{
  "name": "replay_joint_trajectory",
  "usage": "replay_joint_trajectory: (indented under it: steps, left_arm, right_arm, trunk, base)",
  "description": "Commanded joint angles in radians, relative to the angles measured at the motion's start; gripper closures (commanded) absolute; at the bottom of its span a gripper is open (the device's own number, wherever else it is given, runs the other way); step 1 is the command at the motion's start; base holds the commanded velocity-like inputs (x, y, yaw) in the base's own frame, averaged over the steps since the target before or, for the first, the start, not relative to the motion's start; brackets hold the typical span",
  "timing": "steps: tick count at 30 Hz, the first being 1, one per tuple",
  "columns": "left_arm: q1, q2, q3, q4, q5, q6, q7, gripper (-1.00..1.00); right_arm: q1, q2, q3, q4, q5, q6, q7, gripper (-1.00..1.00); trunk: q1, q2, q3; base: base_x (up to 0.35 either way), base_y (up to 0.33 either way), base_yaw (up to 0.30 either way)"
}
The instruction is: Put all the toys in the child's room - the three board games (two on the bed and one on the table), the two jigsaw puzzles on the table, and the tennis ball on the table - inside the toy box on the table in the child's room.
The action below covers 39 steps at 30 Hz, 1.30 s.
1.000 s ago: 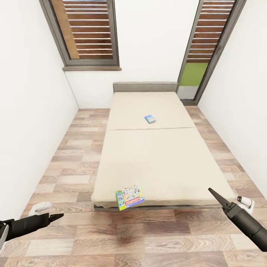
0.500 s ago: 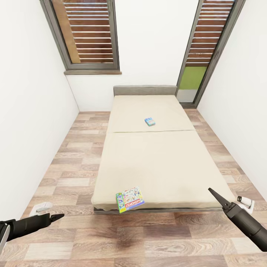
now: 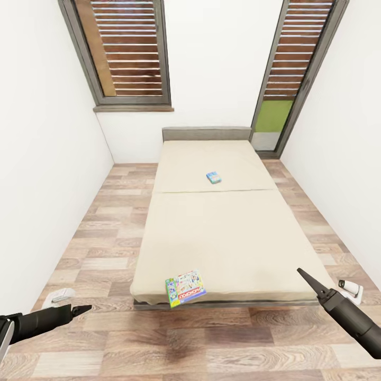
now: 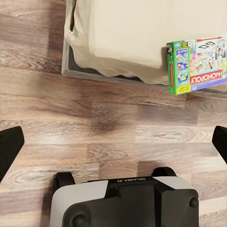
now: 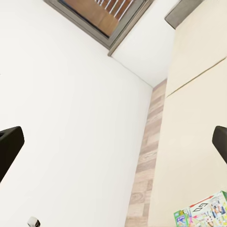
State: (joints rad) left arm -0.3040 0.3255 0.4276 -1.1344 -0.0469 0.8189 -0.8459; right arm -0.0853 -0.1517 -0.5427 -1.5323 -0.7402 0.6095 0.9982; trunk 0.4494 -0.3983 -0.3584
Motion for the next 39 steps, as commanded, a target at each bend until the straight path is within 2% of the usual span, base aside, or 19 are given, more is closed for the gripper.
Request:
replay_joint_trajectory:
  steps: [1, 39]
  left_arm:
    - [-0.001, 0.000, 0.002, -0.001, -0.005, 0.006, -0.007, -1.00]
    - [-0.001, -0.002, 0.002, -0.001, -0.005, 0.006, -0.007, -1.00]
  right_arm:
    - [-0.001, 0.000, 0.000, 0.000, -0.005, 0.007, 0.000, -1.00]
    - [-0.001, 0.000, 0.000, 0.000, -0.005, 0.007, 0.000, -1.00]
  trunk:
    - [0.001, -0.002, 0.000]
    - [0.001, -0.002, 0.063]
  base:
    - [0.000, 0.000, 0.000]
    - [0.000, -0.006, 0.000]
